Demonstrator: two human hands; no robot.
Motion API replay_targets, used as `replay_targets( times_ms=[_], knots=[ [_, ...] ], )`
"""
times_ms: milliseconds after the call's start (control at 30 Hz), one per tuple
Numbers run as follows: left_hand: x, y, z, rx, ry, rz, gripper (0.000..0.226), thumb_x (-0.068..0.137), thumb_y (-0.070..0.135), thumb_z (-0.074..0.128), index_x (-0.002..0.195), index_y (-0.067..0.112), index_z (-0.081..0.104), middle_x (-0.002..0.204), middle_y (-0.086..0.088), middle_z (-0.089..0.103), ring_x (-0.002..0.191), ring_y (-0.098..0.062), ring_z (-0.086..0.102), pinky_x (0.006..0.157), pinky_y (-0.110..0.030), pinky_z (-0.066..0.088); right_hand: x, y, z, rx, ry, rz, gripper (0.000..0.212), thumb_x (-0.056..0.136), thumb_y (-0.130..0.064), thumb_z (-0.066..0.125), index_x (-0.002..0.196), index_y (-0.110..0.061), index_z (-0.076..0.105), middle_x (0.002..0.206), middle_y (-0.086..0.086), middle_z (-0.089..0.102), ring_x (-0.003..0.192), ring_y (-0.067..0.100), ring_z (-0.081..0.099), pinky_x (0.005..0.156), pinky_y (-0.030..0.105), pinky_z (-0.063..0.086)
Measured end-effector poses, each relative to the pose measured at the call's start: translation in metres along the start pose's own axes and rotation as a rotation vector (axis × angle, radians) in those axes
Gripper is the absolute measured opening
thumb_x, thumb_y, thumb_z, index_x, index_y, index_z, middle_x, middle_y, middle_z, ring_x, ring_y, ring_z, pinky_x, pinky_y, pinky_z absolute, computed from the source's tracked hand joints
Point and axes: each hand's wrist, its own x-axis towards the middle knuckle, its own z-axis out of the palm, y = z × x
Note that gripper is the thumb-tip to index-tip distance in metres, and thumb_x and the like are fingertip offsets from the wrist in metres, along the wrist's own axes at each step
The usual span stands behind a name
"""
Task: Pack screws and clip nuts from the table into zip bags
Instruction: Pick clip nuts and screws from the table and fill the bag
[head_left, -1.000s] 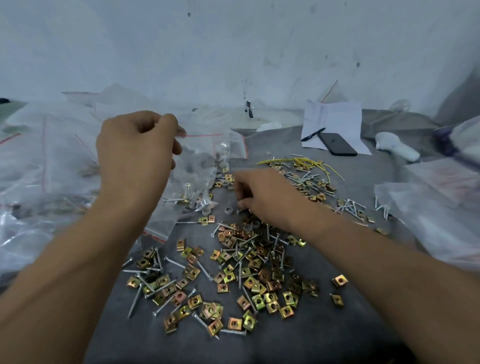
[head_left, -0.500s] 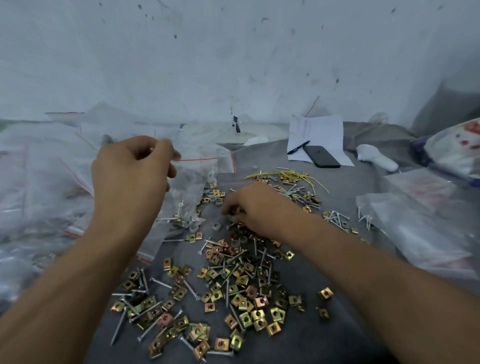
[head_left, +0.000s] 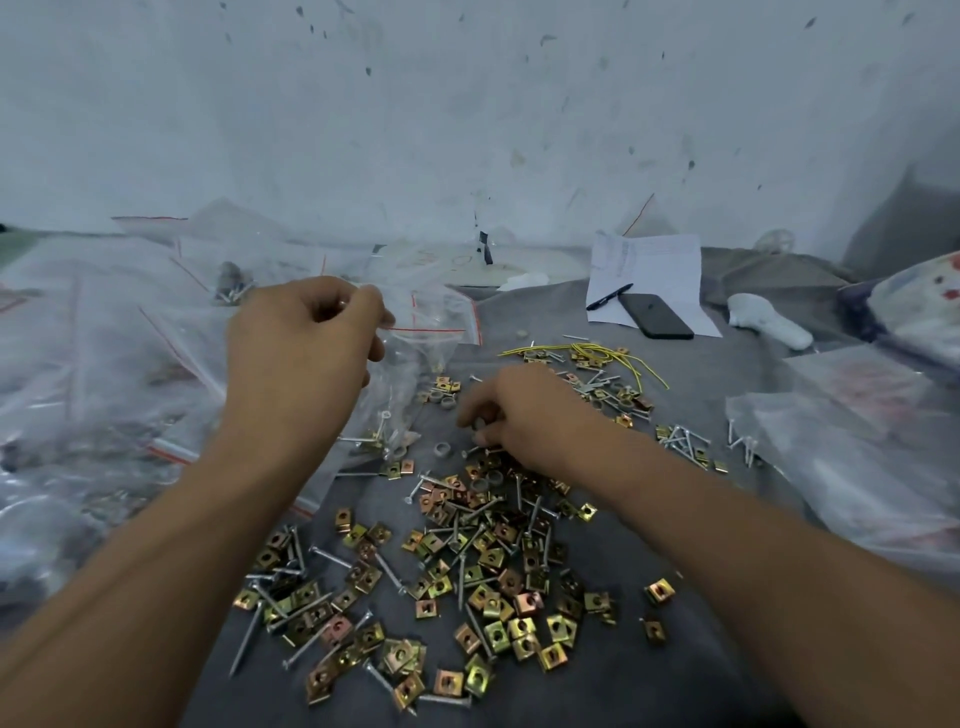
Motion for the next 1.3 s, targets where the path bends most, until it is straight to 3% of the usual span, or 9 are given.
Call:
replay_targets(
  times_ms=[233,367,533,667,767,867,1033,1167,1300],
  knots=[
    [-0.001,0.000,0.000,0.017,-0.015,0.000,0.030,0.096,0.026,0.061,0.072,0.018,0.077,0.066,0.000,0.072,0.050,-0.014,0.059,0.044,-0.024,0.045,0.002,0.003,0.001,0.064,-0.040,-0.026,0.032,0.089,-0.006,0.078,0.113,-0.026,0.080,0.099,-0.007,0.076,0.082,0.003,0.063,0.065,0.003,0.041],
    [-0.002,0.001,0.000,0.017,-0.015,-0.001,0.029,0.097,0.024,0.061,0.074,0.016,0.077,0.061,0.002,0.070,0.049,-0.015,0.058,0.044,-0.024,0.044,0.000,0.006,0.003,0.070,-0.055,-0.067,0.033,0.092,-0.007,0.075,0.119,-0.025,0.077,0.086,-0.028,0.052,0.074,-0.010,0.051,0.062,-0.005,0.036],
    [-0.001,0.000,-0.001,0.037,-0.025,-0.001,0.027,0.096,0.024,0.061,0.077,0.016,0.078,0.064,-0.001,0.071,0.052,-0.015,0.060,0.047,-0.023,0.044,0.000,0.008,0.006,0.173,0.035,-0.003,0.032,0.093,-0.004,0.067,0.111,-0.028,0.080,0.096,-0.020,0.067,0.077,0.000,0.058,0.072,0.013,0.047],
    [-0.001,0.000,0.000,0.024,-0.043,-0.015,0.027,0.096,0.023,0.061,0.077,0.016,0.078,0.063,-0.001,0.071,0.051,-0.014,0.060,0.046,-0.021,0.043,-0.003,0.010,-0.009,0.513,0.275,0.145,0.033,0.091,-0.002,0.069,0.101,-0.031,0.083,0.072,-0.013,0.075,0.054,0.007,0.058,0.050,0.018,0.046],
    [-0.002,0.002,0.000,0.035,-0.061,0.002,0.027,0.097,0.024,0.061,0.076,0.016,0.078,0.063,0.000,0.071,0.052,-0.013,0.061,0.051,-0.022,0.044,-0.008,0.002,-0.026,0.804,0.441,0.087,0.033,0.087,0.002,0.072,0.100,-0.026,0.083,0.095,-0.007,0.079,0.093,0.020,0.073,0.091,0.033,0.059],
    [-0.005,0.006,0.001,0.088,-0.081,0.043,0.030,0.097,0.025,0.062,0.075,0.013,0.077,0.065,-0.002,0.071,0.055,-0.015,0.062,0.054,-0.032,0.046,-0.019,-0.015,-0.034,1.039,0.496,-0.134,0.030,0.084,0.006,0.076,0.106,-0.013,0.080,0.101,0.003,0.079,0.102,0.019,0.074,0.093,0.026,0.056],
    [-0.009,0.016,0.007,0.167,-0.102,0.134,0.029,0.098,0.026,0.062,0.084,0.005,0.076,0.074,-0.018,0.069,0.071,-0.039,0.062,0.061,-0.046,0.051,-0.035,-0.035,-0.035,0.749,0.591,-0.298,0.028,0.085,0.004,0.078,0.109,-0.009,0.074,0.100,0.001,0.077,0.095,0.012,0.074,0.087,0.027,0.059],
    [-0.011,0.019,0.010,0.259,-0.121,0.206,0.022,0.099,0.024,0.063,0.088,0.018,0.081,0.069,0.002,0.071,0.063,-0.015,0.064,0.059,-0.033,0.048,-0.038,-0.041,-0.030,0.560,0.578,-0.255,0.029,0.087,-0.003,0.079,0.112,-0.014,0.072,0.098,-0.009,0.075,0.095,0.005,0.072,0.091,0.036,0.058],
    [-0.009,0.017,0.011,0.270,-0.116,0.230,0.021,0.098,0.022,0.064,0.090,0.020,0.083,0.067,0.007,0.070,0.063,-0.011,0.064,0.060,-0.034,0.050,-0.039,-0.045,-0.028,0.510,0.591,-0.228,0.038,0.082,-0.011,0.085,0.115,-0.021,0.068,0.101,-0.011,0.072,0.093,0.003,0.071,0.088,0.034,0.058]
  ],
)
